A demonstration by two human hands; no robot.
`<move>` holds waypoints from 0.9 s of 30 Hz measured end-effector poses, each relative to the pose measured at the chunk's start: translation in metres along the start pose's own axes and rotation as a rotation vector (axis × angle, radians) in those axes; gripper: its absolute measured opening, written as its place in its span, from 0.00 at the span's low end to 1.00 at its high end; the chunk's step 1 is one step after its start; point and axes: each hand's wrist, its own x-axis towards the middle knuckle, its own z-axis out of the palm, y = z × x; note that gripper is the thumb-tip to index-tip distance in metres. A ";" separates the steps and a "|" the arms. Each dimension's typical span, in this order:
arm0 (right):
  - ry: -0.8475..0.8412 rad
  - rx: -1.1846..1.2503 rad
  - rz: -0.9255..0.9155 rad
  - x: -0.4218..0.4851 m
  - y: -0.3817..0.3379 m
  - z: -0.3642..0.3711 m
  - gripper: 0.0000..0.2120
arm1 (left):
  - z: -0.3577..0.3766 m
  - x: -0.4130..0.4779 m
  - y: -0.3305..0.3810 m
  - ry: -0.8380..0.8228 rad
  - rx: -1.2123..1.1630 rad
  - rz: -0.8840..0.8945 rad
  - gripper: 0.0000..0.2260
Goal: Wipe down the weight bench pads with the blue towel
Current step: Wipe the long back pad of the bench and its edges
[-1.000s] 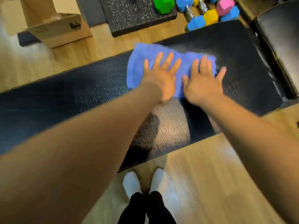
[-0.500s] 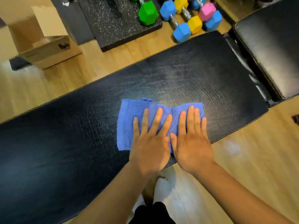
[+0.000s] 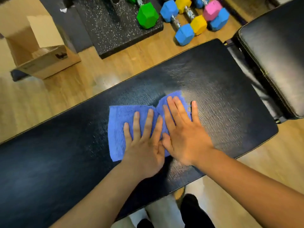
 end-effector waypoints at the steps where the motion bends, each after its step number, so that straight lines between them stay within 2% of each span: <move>1: -0.009 -0.014 -0.011 0.005 0.003 -0.003 0.34 | -0.003 0.002 0.003 0.008 0.004 -0.021 0.28; 6: -0.001 -0.008 -0.040 0.035 0.023 -0.018 0.33 | -0.025 0.037 0.013 -0.051 0.010 -0.163 0.25; 9: -0.014 -0.055 0.005 0.078 0.041 -0.029 0.32 | -0.049 0.082 0.014 -0.079 -0.025 -0.201 0.26; 13: -0.015 -0.076 -0.042 0.095 0.055 -0.039 0.32 | -0.061 0.095 0.018 -0.088 -0.021 -0.229 0.26; 16: 0.008 -0.058 0.014 0.071 0.055 -0.034 0.31 | -0.046 0.077 0.037 -0.031 -0.058 -0.253 0.25; 19: 0.023 0.043 0.094 0.008 0.054 -0.018 0.32 | -0.016 0.036 0.071 0.100 -0.018 -0.163 0.27; 23: -0.022 0.058 0.086 -0.085 0.076 0.001 0.32 | 0.025 -0.016 0.130 0.069 0.021 -0.017 0.28; 27: -0.077 0.047 0.023 -0.090 0.103 -0.004 0.33 | 0.026 -0.011 0.149 0.044 -0.030 -0.023 0.29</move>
